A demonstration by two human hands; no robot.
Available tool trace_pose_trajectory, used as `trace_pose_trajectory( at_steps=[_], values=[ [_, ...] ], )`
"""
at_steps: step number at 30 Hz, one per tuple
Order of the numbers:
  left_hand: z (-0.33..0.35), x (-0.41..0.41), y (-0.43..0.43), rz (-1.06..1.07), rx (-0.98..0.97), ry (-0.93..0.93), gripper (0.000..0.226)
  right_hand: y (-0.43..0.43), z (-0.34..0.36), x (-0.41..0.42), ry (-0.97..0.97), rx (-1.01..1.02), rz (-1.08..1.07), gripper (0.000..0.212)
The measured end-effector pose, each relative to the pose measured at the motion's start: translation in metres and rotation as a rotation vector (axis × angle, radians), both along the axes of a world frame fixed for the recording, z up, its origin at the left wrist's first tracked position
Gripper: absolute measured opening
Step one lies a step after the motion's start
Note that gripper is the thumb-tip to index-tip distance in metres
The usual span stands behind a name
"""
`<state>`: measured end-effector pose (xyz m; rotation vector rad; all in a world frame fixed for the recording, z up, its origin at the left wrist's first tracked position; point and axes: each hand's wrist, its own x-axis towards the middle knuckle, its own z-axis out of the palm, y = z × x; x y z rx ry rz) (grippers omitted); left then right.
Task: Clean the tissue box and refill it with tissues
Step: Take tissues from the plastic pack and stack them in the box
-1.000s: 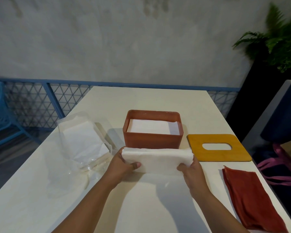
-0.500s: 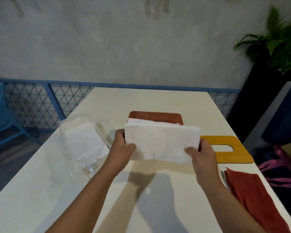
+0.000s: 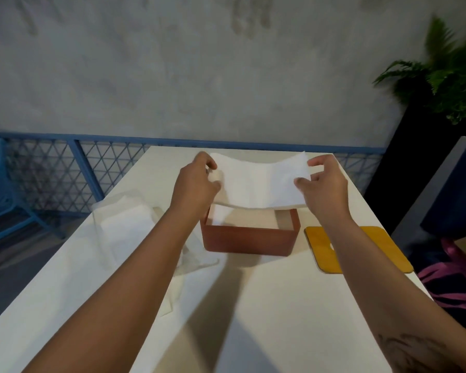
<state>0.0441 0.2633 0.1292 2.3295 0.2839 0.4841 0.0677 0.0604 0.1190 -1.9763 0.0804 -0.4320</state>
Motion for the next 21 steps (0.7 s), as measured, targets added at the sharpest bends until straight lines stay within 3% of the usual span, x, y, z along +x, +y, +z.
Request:
trace_pose_trajectory(
  at_steps=[3,9,15,21],
  values=[
    [-0.014,0.015,-0.002,-0.028,0.172,0.097,0.023,0.005,-0.013,0.014,0.096,-0.162,-0.002,0.032],
    [-0.043,0.035,-0.005,-0.058,0.365,0.320,0.029,0.017,-0.040,0.026,0.240,-0.317,0.003,0.039],
    [-0.052,0.043,-0.006,-0.076,0.440,0.388,0.030,0.022,-0.052,0.034,0.286,-0.443,0.009,0.037],
    [-0.050,0.049,-0.010,-0.070,0.464,0.472,0.032,0.023,-0.052,0.036,0.264,-0.729,0.018,0.032]
  ],
)
